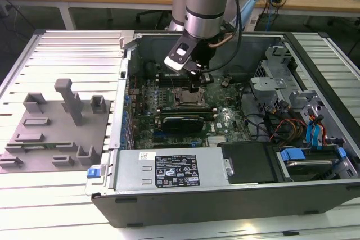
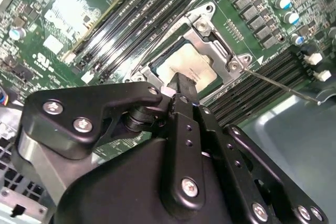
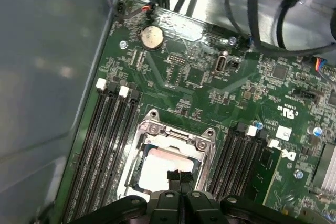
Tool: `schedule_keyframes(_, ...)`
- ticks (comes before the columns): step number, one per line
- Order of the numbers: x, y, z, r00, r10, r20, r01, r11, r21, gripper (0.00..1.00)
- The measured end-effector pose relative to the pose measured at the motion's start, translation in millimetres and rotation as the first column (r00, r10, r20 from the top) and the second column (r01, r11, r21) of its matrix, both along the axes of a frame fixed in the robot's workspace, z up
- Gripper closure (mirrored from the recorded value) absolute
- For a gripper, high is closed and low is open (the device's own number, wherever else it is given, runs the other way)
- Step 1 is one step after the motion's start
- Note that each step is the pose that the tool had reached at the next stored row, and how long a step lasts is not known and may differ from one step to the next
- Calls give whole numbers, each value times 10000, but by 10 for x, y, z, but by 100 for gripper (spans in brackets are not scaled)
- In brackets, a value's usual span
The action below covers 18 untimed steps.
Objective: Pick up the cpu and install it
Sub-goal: 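Close the cpu cover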
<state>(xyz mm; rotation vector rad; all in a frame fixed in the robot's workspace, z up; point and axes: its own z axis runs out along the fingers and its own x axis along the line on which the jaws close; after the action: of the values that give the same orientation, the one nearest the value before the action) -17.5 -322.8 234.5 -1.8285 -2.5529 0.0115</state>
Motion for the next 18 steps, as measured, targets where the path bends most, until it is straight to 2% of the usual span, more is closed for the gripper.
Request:
schedule_keyframes(2, 0, 0, -1, 9989, 468, 0, -468, 9989, 0, 89)
schedule_keyframes(6, 0, 0, -2, 9958, 912, 0, -912, 9958, 0, 89)
schedule_keyframes(12, 0, 0, -4, 9854, 1702, 0, -1702, 9854, 1, 89)
schedule_keyframes(15, 0, 0, -7, 9705, 2409, 0, -2409, 9705, 0, 89)
schedule_keyframes(17, 0, 0, -9, 9631, 2692, 0, -2692, 9631, 0, 89)
schedule_keyframes(18, 0, 0, -10, 9564, 2919, 0, -2919, 9564, 0, 89)
